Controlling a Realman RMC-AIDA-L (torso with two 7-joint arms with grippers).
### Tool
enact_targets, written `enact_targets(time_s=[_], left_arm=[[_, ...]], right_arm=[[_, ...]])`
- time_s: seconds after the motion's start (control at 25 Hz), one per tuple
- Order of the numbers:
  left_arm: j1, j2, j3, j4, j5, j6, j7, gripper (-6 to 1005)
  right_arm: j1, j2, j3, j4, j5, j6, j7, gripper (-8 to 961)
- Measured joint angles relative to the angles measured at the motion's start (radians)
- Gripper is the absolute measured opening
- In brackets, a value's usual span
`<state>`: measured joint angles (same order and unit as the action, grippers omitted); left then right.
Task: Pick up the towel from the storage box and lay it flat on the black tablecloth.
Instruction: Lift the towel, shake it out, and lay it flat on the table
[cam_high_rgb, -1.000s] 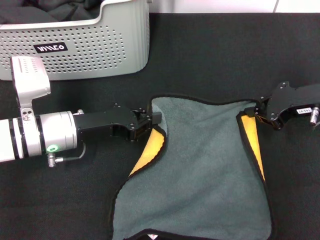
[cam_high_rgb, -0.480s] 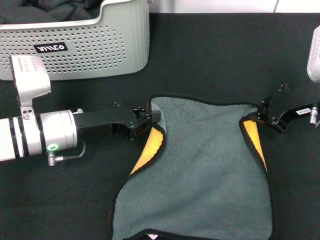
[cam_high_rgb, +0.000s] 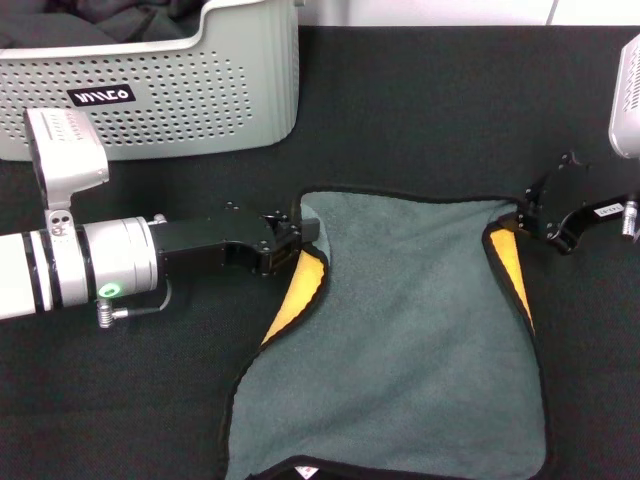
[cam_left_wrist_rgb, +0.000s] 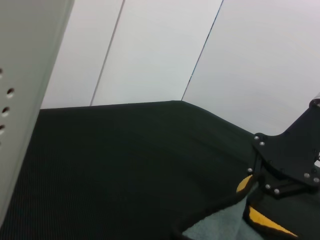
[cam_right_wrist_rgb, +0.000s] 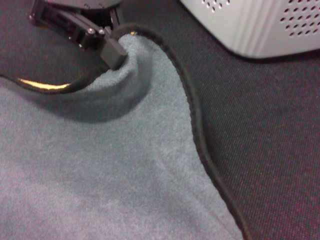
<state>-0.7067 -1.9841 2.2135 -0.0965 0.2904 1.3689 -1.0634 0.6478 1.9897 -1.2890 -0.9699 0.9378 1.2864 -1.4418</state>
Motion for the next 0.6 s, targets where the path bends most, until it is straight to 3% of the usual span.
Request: enact_targets(time_s=[0.28,0.6], left_arm=[[-0.003,-0.001,0.003,0.001,-0.001,-0.001,-0.012,34],[-0.023,0.0,0.006,0.001,0.0,-0.001,-0.009,34]], right_arm=[[0.017,0.018,0.001,-0.006,-0.064,0.016,0.004,81],[0.013,0.021,0.002,-0.047,-0.085,0.016,0.005,82]])
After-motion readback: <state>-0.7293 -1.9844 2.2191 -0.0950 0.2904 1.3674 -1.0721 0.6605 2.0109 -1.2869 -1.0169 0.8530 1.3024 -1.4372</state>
